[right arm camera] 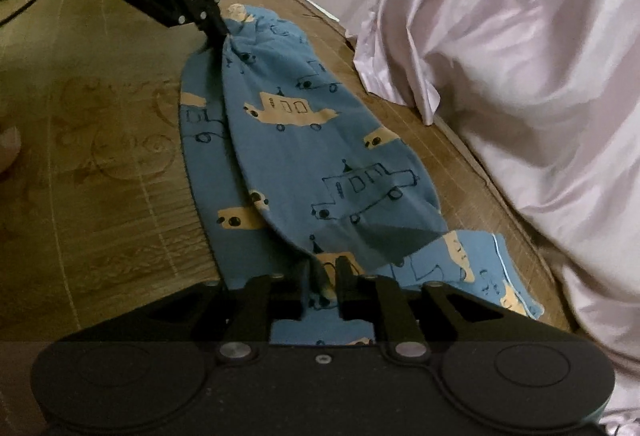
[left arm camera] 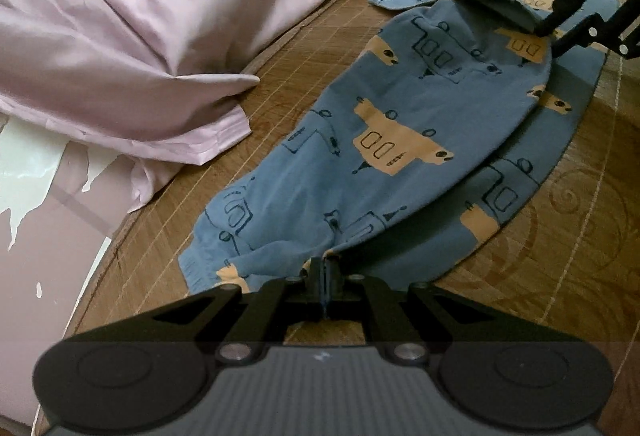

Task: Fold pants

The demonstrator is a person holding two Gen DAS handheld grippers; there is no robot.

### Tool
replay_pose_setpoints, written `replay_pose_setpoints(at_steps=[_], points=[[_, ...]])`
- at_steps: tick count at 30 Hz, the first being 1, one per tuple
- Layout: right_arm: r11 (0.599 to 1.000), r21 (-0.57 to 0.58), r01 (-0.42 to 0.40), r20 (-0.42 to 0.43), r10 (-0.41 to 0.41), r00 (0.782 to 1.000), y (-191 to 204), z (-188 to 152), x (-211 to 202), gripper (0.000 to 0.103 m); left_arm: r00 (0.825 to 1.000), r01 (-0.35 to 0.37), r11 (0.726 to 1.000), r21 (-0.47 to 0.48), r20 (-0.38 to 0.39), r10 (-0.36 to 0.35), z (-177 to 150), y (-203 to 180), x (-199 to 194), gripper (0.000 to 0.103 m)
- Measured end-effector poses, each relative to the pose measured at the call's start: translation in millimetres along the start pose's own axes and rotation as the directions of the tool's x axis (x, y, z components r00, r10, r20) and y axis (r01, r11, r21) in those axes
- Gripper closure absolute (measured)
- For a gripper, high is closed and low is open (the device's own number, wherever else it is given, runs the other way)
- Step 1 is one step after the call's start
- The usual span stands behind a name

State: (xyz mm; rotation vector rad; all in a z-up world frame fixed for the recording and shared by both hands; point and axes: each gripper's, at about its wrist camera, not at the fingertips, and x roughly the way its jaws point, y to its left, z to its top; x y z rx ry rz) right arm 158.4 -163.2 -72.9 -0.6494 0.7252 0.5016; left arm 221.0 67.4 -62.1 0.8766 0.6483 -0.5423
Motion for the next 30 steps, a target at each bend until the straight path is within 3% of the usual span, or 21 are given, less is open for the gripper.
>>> replay_pose_setpoints(at_steps=[3,13,20,30], points=[[1.000,0.010,-0.016,-0.002,0.016,1.000,0,0,-1,0.102,1.000,0.009,1.000,-0.010,-0.009,-0.009,1,1,0,0.103],[1.000,-0.008,0.012,0.023,-0.011,1.000,-1,1,-30,0.103,0.999,0.019,0.999,-0.033,0.034,-0.018,7,9,-20,0.103],[0.996,-0.071,-0.053,-0.044,0.050,0.998,15,-8,-23,0.103,0.998,0.058,0.998,0.032,-0.017,-0.058,-1,-10,-16,0.103],[0.994,-0.061,-0.086,-0.069,0.082,0.994,15,-12,-16,0.103,0.994,0.094,0.995,0.026,-0.050,-0.093,-3,-7,-3,0.103]])
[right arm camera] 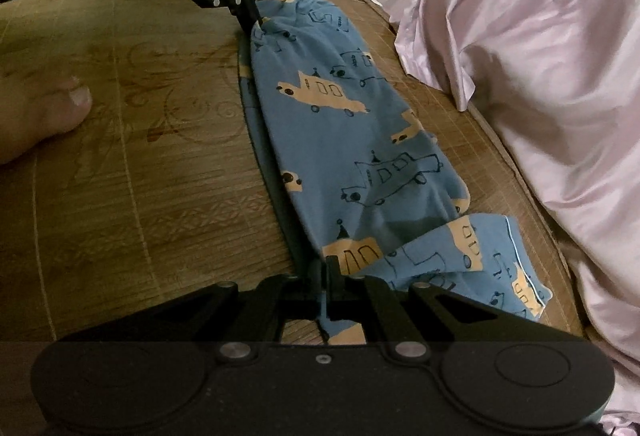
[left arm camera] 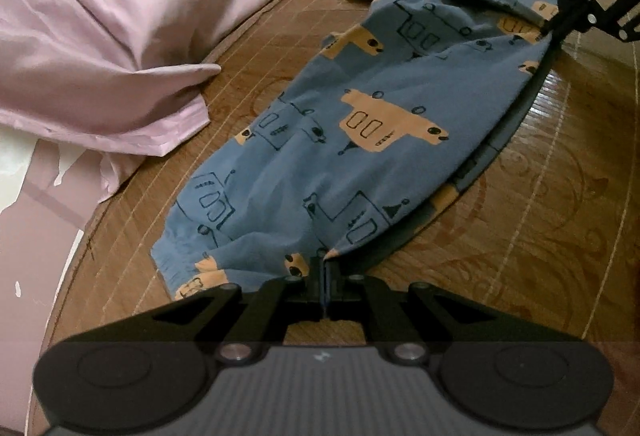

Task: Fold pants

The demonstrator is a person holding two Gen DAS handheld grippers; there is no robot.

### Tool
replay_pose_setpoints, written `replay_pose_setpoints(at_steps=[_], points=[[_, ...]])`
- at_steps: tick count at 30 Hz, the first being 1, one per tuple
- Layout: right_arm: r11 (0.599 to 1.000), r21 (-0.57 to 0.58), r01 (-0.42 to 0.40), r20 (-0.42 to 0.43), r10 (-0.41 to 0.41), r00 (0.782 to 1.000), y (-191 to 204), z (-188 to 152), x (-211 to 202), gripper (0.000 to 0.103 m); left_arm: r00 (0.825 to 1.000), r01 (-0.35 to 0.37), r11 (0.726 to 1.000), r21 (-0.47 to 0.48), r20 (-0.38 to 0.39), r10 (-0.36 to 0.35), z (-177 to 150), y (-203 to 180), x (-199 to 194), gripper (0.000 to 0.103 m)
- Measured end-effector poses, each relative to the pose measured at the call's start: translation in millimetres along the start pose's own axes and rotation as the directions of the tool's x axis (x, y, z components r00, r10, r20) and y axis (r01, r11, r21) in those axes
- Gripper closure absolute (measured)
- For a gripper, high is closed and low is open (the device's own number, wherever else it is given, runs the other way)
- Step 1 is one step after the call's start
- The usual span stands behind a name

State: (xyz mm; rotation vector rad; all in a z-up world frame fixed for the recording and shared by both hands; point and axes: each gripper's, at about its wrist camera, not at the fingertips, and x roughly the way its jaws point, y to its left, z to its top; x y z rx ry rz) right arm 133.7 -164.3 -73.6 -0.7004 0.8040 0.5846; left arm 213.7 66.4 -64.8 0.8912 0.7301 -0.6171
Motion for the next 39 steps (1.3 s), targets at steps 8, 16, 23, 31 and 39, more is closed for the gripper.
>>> replay_pose_setpoints(at_steps=[8,16,23,31,39], points=[[1.000,0.008,0.011,0.006,-0.011,1.000,2,1,-2,0.103,1.000,-0.001,1.000,-0.011,-0.001,0.001,1,0,-1,0.102],[1.000,-0.030,0.000,-0.013,0.000,1.000,8,1,-1,0.099,1.000,0.011,1.000,0.002,-0.005,-0.011,-2,1,-1,0.101],[0.991,0.127,0.047,-0.016,-0.045,0.999,-26,5,-22,0.056,0.993,0.120,0.983,-0.136,0.026,-0.118,16,14,-19,0.058],[0.849,0.416,0.327,-0.144,-0.293,0.945,-88,-21,-80,0.013,0.942,0.283,0.922,-0.264,0.256,-0.216,88,-6,-32,0.018],[0.835,0.467,0.292,-0.164,-0.242,0.956,-158,-30,-107,0.007,0.826,0.556,0.694,-0.457,0.401,-0.397,138,-32,7,0.019]])
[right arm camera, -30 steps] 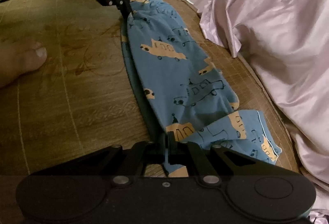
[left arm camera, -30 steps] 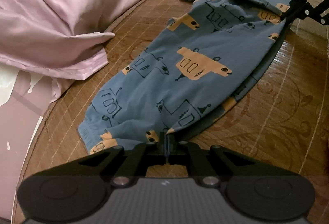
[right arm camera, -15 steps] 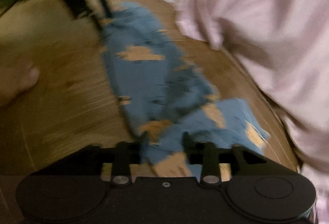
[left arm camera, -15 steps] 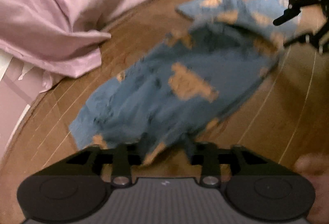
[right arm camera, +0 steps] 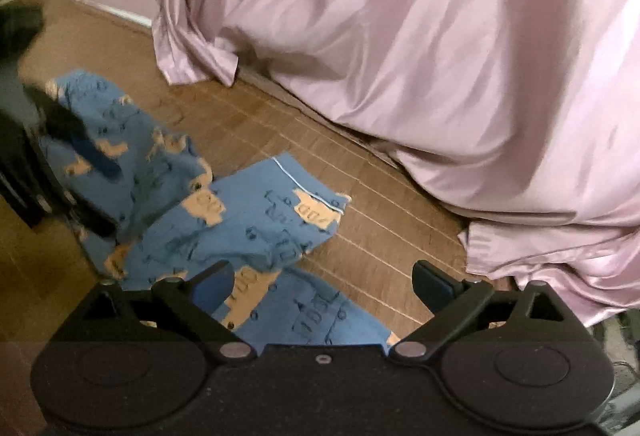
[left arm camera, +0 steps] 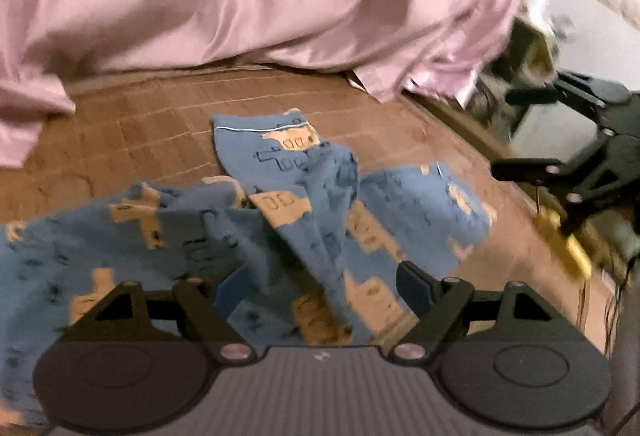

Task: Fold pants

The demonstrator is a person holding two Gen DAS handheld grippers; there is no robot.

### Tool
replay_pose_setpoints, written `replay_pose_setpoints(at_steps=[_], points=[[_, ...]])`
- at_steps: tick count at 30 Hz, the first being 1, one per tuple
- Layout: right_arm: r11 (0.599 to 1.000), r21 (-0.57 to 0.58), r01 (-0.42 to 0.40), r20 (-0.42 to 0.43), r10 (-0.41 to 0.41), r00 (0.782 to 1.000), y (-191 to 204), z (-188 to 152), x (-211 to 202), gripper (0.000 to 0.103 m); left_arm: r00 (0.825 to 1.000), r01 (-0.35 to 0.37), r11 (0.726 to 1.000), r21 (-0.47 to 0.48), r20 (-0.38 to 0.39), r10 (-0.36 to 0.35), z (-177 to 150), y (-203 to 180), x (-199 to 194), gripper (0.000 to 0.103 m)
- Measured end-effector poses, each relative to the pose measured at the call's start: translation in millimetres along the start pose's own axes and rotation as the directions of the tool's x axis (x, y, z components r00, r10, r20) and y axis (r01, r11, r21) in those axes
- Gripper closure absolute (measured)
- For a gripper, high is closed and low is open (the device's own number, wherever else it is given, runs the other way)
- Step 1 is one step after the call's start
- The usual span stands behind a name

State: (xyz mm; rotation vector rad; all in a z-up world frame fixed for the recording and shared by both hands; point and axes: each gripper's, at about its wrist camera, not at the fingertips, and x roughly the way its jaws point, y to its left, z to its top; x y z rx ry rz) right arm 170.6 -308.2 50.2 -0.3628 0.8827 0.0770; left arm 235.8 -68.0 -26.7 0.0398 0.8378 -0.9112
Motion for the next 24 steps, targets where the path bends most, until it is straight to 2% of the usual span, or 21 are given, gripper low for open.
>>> replay_pose_setpoints(at_steps=[3,5,6,7,8,9,10,12,13,14,15,17,21,24], points=[[0.995,0.071,-0.067,0.009,0.066,0.998,-22,12,16,0.005,1.000,0.007,0.991,-0.134,0.031,-0.003,1,6,17,0.023],[0.989,0.117,-0.095,0.010,0.095,0.995,-30,19,31,0.004,0.999,0.022,0.976,-0.217,0.052,-0.011,0,12,28,0.036],[0.984,0.142,-0.104,0.005,0.105,0.994,-34,22,39,0.004,0.998,0.031,0.966,-0.256,0.057,-0.018,-1,15,36,0.048],[0.979,0.169,-0.116,-0.001,0.118,0.993,-39,26,50,0.004,0.998,0.043,0.953,-0.300,0.060,-0.026,-2,17,43,0.056],[0.972,0.192,-0.132,-0.009,0.136,0.991,-42,31,62,0.004,0.998,0.045,0.940,-0.339,0.056,-0.027,-3,20,50,0.058],[0.965,0.211,-0.155,-0.020,0.163,0.986,-44,37,74,0.005,0.998,0.043,0.928,-0.371,0.048,-0.027,-7,23,53,0.066],[0.956,0.230,-0.182,-0.038,0.196,0.980,-45,45,90,0.007,0.999,0.042,0.915,-0.402,0.037,-0.030,-9,25,58,0.076],[0.939,0.261,-0.225,-0.074,0.251,0.965,-43,62,121,0.019,0.999,0.043,0.901,-0.432,0.026,-0.035,-11,30,64,0.085],[0.929,0.276,-0.247,-0.089,0.280,0.956,-40,72,136,0.029,1.000,0.027,0.892,-0.451,0.020,-0.020,-13,32,65,0.090],[0.921,0.291,-0.259,-0.107,0.301,0.948,-36,80,151,0.038,1.000,0.017,0.882,-0.471,0.013,-0.013,-16,34,67,0.092],[0.913,0.311,-0.266,-0.135,0.319,0.938,-31,87,167,0.042,1.000,0.016,0.876,-0.481,0.005,-0.015,-18,35,68,0.095],[0.895,0.350,-0.275,-0.184,0.354,0.917,-18,100,196,0.051,1.000,-0.012,0.883,-0.470,-0.014,0.006,-18,32,72,0.099],[0.869,0.431,-0.242,-0.243,0.371,0.896,6,117,240,0.051,0.999,-0.036,0.894,-0.446,-0.043,0.018,-12,27,73,0.101],[0.865,0.470,-0.175,-0.297,0.341,0.892,15,124,263,0.051,0.998,-0.045,0.902,-0.428,-0.060,0.022,-8,25,76,0.101]])
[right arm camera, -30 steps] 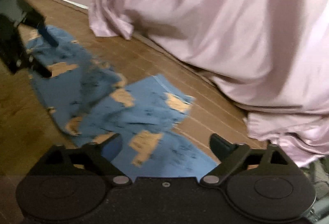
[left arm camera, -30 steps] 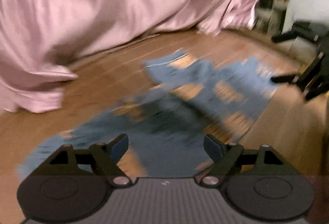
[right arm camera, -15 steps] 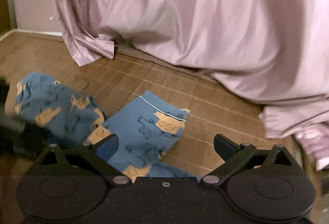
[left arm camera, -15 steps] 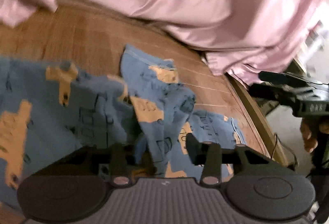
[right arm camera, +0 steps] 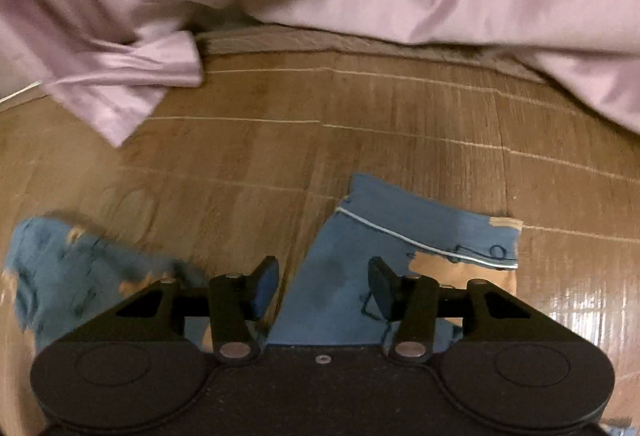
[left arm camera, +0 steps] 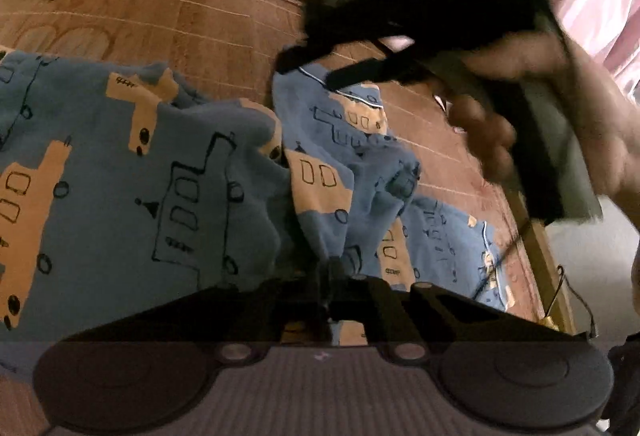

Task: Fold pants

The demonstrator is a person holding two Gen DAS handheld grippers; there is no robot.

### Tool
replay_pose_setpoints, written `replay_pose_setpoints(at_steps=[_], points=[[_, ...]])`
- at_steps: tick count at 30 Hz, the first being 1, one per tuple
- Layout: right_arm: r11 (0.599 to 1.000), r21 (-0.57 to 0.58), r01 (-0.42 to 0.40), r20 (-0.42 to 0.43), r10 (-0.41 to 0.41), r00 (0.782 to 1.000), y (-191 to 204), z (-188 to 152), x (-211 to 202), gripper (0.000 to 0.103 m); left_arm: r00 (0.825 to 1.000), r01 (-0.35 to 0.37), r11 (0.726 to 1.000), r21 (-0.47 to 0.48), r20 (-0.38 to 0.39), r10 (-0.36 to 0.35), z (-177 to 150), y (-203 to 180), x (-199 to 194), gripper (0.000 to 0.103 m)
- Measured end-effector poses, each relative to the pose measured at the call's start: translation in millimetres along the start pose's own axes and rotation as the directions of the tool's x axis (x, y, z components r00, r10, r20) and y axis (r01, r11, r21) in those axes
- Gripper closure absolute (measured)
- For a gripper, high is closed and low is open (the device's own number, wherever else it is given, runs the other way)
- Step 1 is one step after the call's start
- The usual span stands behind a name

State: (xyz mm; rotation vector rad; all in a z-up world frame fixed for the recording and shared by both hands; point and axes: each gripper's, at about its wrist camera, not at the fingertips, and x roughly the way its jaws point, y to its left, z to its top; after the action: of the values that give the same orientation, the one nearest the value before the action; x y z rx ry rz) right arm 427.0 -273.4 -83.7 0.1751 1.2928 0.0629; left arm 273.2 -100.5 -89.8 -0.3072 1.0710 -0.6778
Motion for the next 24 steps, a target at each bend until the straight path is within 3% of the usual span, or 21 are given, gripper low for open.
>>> replay_pose_setpoints(at_steps=[10,12,13,15,18,20,24], points=[[0.983,0.125,0.132,-0.066,-0.125,0.990,2,14,28,0.050,0.998,-0.052,0.998,0.027,-0.019,0.053,5,-5,-3,0.101],[0.981,0.073,0.179,-0.041,-0.176,0.983,8,13,29,0.074,0.998,-0.059,0.997,0.039,-0.020,0.060,5,-8,-2,0.101],[0.980,0.053,0.190,-0.024,-0.189,0.982,9,12,28,0.103,0.998,-0.062,0.997,0.047,-0.019,0.063,4,-8,-3,0.101],[0.985,0.102,0.143,-0.003,-0.143,0.990,-3,9,22,0.103,0.998,-0.064,0.996,0.056,-0.013,0.065,3,-8,-3,0.102],[0.978,0.205,0.032,0.109,-0.055,0.993,-34,-4,-3,0.103,0.998,-0.062,0.994,0.086,0.000,0.062,2,-15,-8,0.102],[0.970,0.235,-0.064,0.205,0.015,0.979,-57,-17,-32,0.103,0.998,-0.063,0.987,0.145,0.013,0.062,0,-24,-12,0.102],[0.946,0.269,-0.179,0.376,0.068,0.924,-102,-62,-104,0.103,0.998,-0.062,0.954,0.294,0.043,0.052,-6,-51,-21,0.102]])
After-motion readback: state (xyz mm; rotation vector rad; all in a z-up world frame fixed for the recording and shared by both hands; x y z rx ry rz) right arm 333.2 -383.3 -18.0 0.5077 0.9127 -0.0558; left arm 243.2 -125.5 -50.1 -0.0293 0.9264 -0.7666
